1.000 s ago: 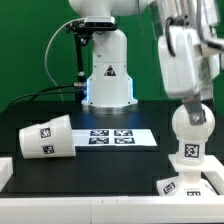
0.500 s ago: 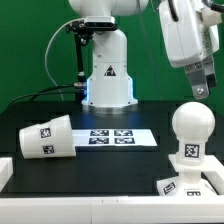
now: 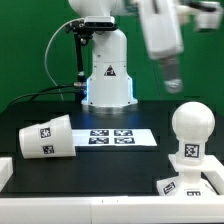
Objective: Assemble lamp
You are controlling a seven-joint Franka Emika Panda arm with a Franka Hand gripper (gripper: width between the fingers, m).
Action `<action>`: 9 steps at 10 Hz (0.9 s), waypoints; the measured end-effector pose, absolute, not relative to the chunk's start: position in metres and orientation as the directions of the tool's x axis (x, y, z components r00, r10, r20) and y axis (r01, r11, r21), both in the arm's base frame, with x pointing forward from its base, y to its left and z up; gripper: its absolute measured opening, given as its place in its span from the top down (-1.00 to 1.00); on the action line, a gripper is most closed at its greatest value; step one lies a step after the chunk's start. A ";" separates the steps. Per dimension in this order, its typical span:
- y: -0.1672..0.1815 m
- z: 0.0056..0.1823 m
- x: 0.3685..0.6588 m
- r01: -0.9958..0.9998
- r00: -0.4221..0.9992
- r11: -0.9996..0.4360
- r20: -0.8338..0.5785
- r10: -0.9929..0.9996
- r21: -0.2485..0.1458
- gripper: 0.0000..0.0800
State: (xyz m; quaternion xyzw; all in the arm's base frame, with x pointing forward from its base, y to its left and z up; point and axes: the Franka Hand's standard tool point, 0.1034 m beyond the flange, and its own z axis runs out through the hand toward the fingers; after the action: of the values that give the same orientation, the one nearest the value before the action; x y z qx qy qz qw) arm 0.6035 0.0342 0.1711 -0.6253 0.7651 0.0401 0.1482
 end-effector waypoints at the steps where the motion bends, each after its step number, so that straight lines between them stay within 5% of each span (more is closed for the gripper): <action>1: 0.023 0.172 0.601 -0.974 -0.140 0.181 -0.267 -0.953 -0.136 -0.75; 7: 0.023 0.168 0.599 -0.983 -0.057 0.099 -0.255 -0.965 -0.154 -0.75; 9: -0.025 0.162 0.575 -0.985 0.067 -0.023 -0.257 -0.964 -0.172 -0.75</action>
Offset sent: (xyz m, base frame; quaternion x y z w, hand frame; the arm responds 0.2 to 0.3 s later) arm 0.0000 0.0000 0.0000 0.0000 0.0000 0.0000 1.0000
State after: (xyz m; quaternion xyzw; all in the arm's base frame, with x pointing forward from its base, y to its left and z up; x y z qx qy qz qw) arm 0.5747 -0.0254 0.1619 -0.7143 0.6822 0.0340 0.1525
